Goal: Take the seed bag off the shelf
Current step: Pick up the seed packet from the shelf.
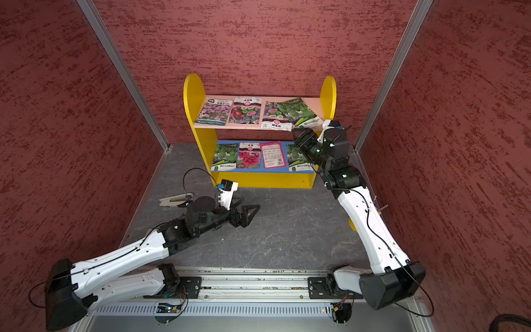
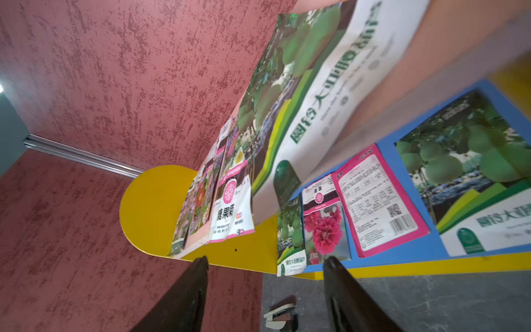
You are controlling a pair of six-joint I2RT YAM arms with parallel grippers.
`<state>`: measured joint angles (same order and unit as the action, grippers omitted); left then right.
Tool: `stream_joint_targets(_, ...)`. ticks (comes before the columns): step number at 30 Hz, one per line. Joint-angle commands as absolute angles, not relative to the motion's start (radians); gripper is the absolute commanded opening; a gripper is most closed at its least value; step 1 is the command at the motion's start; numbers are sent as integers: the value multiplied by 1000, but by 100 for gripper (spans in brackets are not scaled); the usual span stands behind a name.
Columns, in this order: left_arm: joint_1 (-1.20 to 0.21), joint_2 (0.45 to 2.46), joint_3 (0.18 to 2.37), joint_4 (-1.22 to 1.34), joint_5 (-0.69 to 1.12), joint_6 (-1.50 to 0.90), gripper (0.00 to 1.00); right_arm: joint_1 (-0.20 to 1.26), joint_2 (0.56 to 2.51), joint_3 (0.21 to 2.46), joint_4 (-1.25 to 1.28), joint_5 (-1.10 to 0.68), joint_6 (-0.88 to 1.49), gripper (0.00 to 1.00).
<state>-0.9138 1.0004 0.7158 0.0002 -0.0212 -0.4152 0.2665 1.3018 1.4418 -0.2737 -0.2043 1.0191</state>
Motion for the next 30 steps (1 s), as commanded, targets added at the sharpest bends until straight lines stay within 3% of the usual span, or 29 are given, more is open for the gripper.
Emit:
stream_joint_targets(1, -906, 982, 699, 0, -8, -425, 100, 260, 1305, 1422, -94, -232, 1104, 65)
stream_joint_targets(22, -879, 946, 687, -28, -5, -417, 100, 225, 1346, 1378, -4, -221, 1172, 52)
stream_joint_targets(30, -874, 931, 676, -29, -6, -417, 100, 212, 1349, 1352, 15, -224, 1196, 37)
